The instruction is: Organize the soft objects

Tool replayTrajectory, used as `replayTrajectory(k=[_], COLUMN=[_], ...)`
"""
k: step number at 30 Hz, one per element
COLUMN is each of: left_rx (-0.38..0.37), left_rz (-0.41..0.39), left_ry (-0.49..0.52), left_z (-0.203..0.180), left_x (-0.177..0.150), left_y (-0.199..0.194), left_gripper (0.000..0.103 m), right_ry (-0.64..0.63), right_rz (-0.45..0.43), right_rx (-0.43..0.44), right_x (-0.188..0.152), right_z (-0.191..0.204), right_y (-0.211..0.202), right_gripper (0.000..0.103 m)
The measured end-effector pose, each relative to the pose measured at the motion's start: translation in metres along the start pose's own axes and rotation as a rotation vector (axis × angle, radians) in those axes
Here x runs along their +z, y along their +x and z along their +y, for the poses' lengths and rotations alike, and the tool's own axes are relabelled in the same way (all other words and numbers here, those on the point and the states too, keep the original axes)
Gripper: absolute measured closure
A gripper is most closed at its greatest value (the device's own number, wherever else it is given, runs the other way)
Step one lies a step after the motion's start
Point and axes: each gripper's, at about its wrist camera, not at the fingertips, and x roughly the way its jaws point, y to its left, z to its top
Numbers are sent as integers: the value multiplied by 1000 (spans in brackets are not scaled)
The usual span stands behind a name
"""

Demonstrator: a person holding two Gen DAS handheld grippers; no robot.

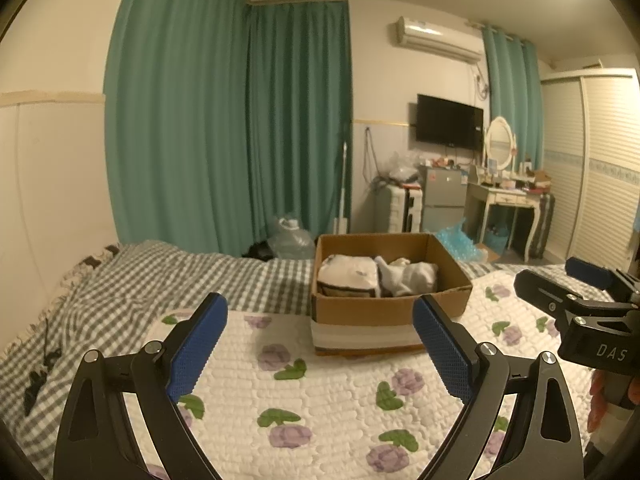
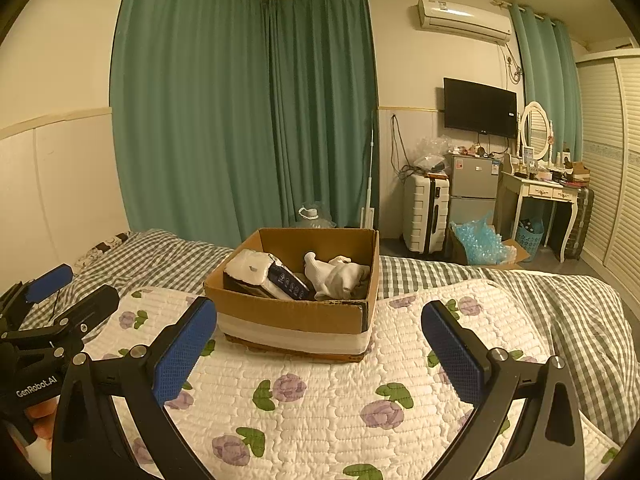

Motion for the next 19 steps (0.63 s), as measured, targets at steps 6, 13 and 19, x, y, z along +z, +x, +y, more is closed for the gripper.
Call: replayTrajectory(k=[6, 13, 19], left_rx=[1, 2, 0], left_rz=[4, 6, 9], left_ry=[1, 0, -8], left_z=[0, 0, 2], left_x=[0, 0, 0], left_y=[0, 0, 0], left_gripper=[8, 8, 8], right_ry=[-1, -2, -4], right_rz=[0, 4, 12], right_rx=[-2, -1, 4], right_x=[0, -2, -5], right_z=[0, 1, 2], right_y=[0, 1, 3], right_gripper=[0, 0, 0])
